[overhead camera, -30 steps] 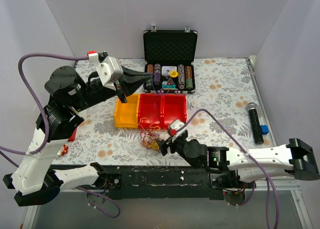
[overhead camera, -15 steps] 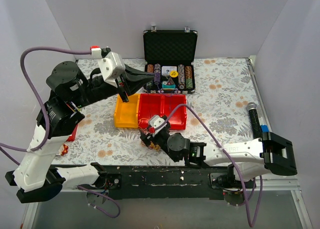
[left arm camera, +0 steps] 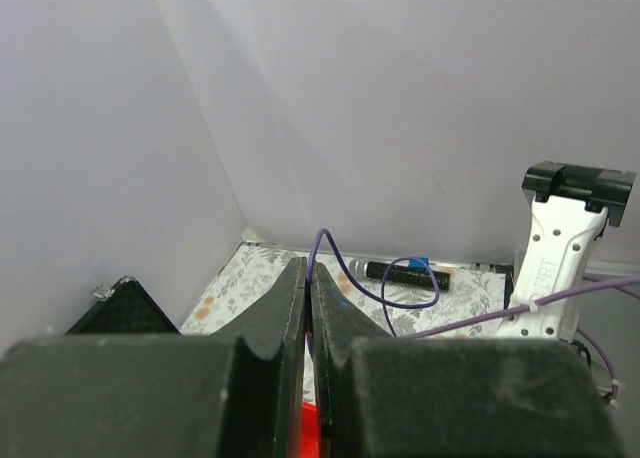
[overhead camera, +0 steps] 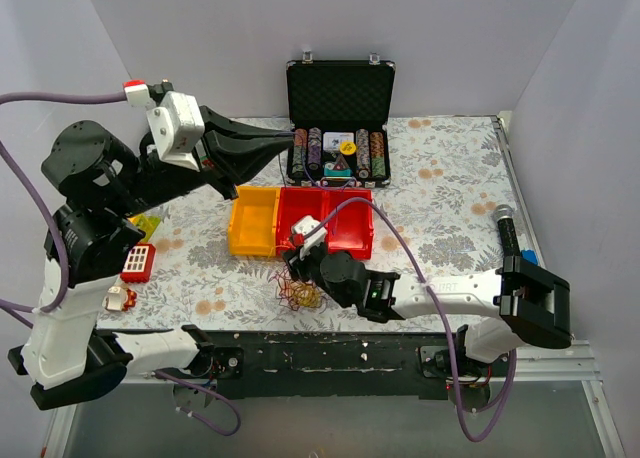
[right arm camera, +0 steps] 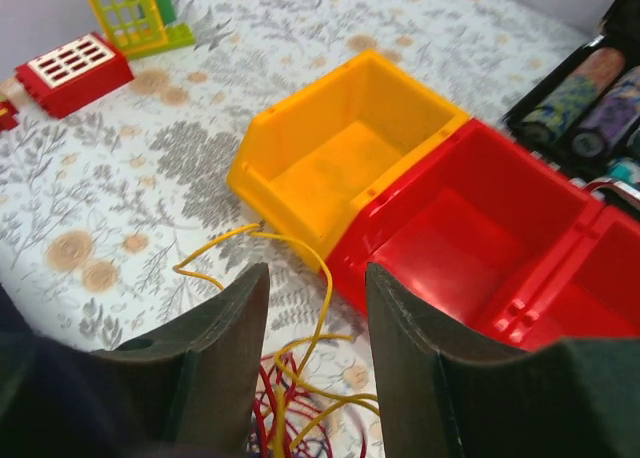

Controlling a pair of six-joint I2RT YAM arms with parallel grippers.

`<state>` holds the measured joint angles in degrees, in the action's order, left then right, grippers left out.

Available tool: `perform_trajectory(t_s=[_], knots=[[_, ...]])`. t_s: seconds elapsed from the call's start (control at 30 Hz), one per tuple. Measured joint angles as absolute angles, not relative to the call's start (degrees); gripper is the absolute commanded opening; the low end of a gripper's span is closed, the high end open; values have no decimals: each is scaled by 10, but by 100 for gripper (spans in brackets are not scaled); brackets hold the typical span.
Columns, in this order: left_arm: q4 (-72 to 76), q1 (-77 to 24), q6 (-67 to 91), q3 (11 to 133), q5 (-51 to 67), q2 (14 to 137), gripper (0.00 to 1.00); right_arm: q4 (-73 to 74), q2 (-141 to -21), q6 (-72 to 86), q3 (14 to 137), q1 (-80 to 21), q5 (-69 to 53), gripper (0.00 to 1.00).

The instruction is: Untangle the cables

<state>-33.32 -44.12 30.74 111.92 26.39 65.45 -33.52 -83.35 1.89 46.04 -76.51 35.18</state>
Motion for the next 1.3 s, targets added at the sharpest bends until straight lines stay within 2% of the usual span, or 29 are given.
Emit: perform_trajectory(t_s=[0.17, 0.4, 0.67, 0.83, 1.03, 1.3], knots=[[-314, -441, 309, 1137, 255, 659, 0, -321, -839, 84, 424, -771, 318, 53], [-245, -441, 306, 1163, 207, 671, 0, -283, -860, 157, 356, -799, 307, 64], [-112, -441, 262, 1164, 109, 672, 0, -260, -893, 224, 324, -830, 310, 65], [-60, -441, 226, 1128, 66, 659, 0, -251, -890, 243, 321, -840, 320, 58], [-22, -441, 188, 981, -10, 613, 0, -225, -817, 249, 299, -846, 327, 41], [22, -441, 140, 792, -124, 594, 0, -193, -692, 253, 264, -849, 329, 27]])
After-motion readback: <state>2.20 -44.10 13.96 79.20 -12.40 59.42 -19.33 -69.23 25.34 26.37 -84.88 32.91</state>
